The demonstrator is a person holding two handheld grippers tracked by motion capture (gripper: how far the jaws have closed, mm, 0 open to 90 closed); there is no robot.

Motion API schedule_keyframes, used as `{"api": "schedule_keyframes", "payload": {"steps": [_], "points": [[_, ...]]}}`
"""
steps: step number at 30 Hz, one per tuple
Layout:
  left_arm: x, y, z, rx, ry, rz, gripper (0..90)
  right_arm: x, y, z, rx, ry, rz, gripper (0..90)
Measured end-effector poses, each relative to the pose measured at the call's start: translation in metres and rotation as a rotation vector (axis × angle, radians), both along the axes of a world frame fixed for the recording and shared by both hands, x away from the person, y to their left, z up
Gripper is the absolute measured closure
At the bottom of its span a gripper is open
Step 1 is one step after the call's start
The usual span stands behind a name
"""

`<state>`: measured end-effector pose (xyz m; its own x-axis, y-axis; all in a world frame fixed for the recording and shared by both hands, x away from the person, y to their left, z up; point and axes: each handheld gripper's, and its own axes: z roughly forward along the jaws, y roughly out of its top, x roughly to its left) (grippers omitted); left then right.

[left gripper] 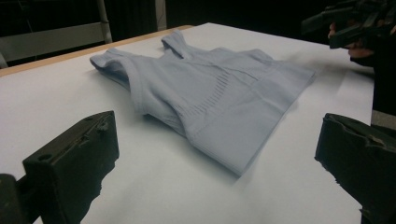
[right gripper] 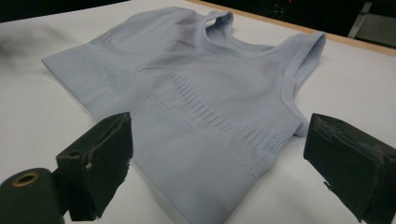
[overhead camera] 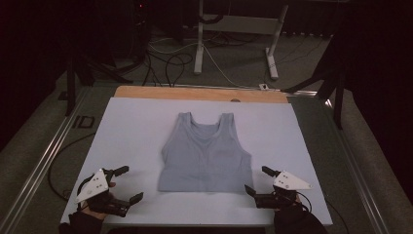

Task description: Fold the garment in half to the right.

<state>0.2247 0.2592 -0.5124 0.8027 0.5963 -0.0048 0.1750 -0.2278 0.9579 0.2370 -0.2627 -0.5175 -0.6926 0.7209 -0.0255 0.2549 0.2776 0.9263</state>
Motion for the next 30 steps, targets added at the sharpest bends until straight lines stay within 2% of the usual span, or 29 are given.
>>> {"api": "schedule_keyframes", "payload": {"steps": [8, 10, 14, 16, 21, 23, 28, 30], "points": [[-0.0001, -0.0001, 0.0009, -0.006, 0.017, -0.009, 0.0, 0.0020, -0.0026, -0.0005, 0.005, 0.019, -0.002, 8.0], [-0.0004, -0.0007, 0.0007, -0.003, 0.016, -0.012, 0.0, 0.0022, -0.0019, -0.0011, -0.014, 0.013, -0.005, 8.0], [-0.0009, -0.0014, 0.0006, 0.005, 0.019, -0.012, 0.0, 0.0035, 0.0008, -0.0025, -0.013, 0.020, 0.016, 8.0], [-0.0004, -0.0012, 0.0003, 0.002, 0.026, -0.010, 0.0, 0.0030, 0.0014, -0.0026, -0.024, 0.021, 0.004, 8.0], [-0.0002, -0.0031, 0.0004, 0.009, 0.033, -0.020, 0.0, 0.0020, -0.0008, 0.0008, -0.007, 0.009, -0.002, 8.0], [0.0002, -0.0034, 0.0000, 0.013, 0.033, -0.018, 0.0, 0.0022, -0.0006, 0.0015, 0.001, 0.019, -0.002, 8.0], [0.0011, -0.0038, -0.0005, 0.005, 0.047, -0.026, 0.0, 0.0025, 0.0017, 0.0012, -0.014, 0.029, 0.000, 8.0], [0.0009, -0.0048, 0.0003, 0.012, 0.046, -0.032, 0.0, 0.0028, 0.0025, 0.0027, 0.000, 0.039, 0.011, 8.0]]}}
